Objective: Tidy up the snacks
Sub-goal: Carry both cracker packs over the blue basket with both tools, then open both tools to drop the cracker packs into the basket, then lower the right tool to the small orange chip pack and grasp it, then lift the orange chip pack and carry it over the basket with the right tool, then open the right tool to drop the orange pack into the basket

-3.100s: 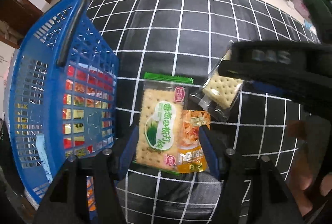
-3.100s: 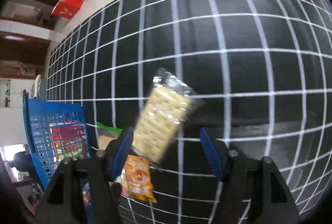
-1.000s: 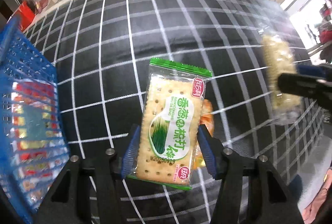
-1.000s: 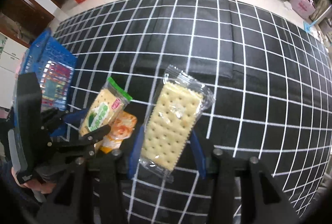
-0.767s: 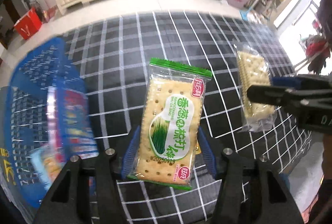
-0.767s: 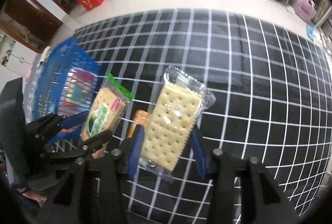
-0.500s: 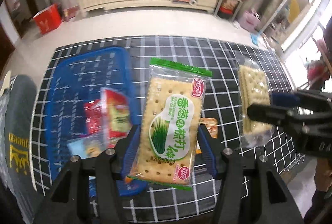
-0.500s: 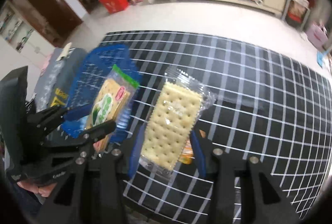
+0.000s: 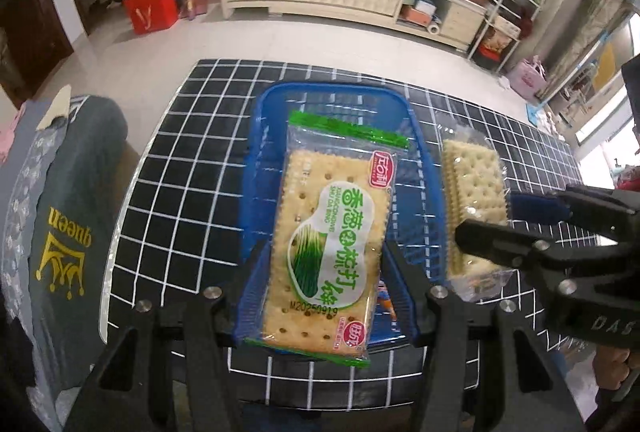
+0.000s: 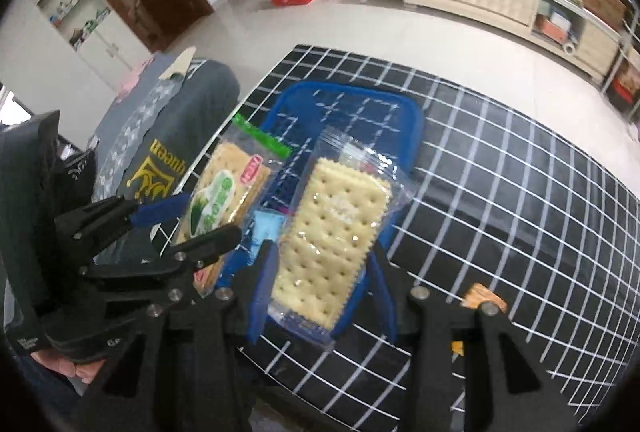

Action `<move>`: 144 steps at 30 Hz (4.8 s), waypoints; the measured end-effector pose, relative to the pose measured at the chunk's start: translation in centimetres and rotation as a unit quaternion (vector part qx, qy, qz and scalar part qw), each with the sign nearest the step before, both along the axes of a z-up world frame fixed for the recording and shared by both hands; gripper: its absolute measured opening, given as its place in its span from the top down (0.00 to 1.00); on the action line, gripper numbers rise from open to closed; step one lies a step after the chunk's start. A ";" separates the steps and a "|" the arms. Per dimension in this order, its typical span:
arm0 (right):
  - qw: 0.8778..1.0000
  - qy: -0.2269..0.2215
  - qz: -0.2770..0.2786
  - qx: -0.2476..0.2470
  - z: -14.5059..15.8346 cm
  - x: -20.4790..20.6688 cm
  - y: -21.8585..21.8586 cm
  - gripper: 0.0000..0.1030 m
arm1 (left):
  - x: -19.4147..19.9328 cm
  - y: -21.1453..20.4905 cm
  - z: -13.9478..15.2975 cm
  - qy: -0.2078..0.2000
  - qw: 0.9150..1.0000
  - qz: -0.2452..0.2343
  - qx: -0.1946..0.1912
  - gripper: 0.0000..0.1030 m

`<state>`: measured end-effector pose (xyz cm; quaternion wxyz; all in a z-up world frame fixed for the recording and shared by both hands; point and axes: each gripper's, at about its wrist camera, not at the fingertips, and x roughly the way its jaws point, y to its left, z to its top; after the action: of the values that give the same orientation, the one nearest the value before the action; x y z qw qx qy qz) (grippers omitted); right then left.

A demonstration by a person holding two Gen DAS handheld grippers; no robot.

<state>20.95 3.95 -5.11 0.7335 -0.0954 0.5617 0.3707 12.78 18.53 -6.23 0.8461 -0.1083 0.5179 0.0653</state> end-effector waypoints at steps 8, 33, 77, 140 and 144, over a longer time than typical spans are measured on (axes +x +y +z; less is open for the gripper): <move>1.000 0.007 0.002 -0.016 -3.5 0.3 2.8 0.52 | 0.2 1.5 -2.9 0.018 1.000 0.000 -0.008 0.47; 0.992 -0.024 -0.097 -0.074 -1.2 1.5 -6.3 0.28 | 0.6 -4.0 -0.4 -0.010 0.997 -0.063 -0.048 0.39; 0.962 0.077 -0.169 -0.202 -21.4 5.6 -10.8 0.35 | 6.3 -19.3 -9.3 0.073 0.981 -0.156 0.083 0.44; 0.994 -0.099 -0.009 -0.040 -1.8 -3.8 6.2 0.71 | -1.4 3.7 -0.6 -0.018 0.999 0.003 0.044 0.44; 0.989 -0.129 0.005 -0.067 -1.9 -4.4 6.9 0.58 | -2.0 3.8 -1.2 -0.016 0.999 0.006 0.045 0.44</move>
<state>16.59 10.85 -7.00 0.7896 -0.1942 0.4856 0.3208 10.82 22.33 -7.39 0.8579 -0.0747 0.5000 0.0916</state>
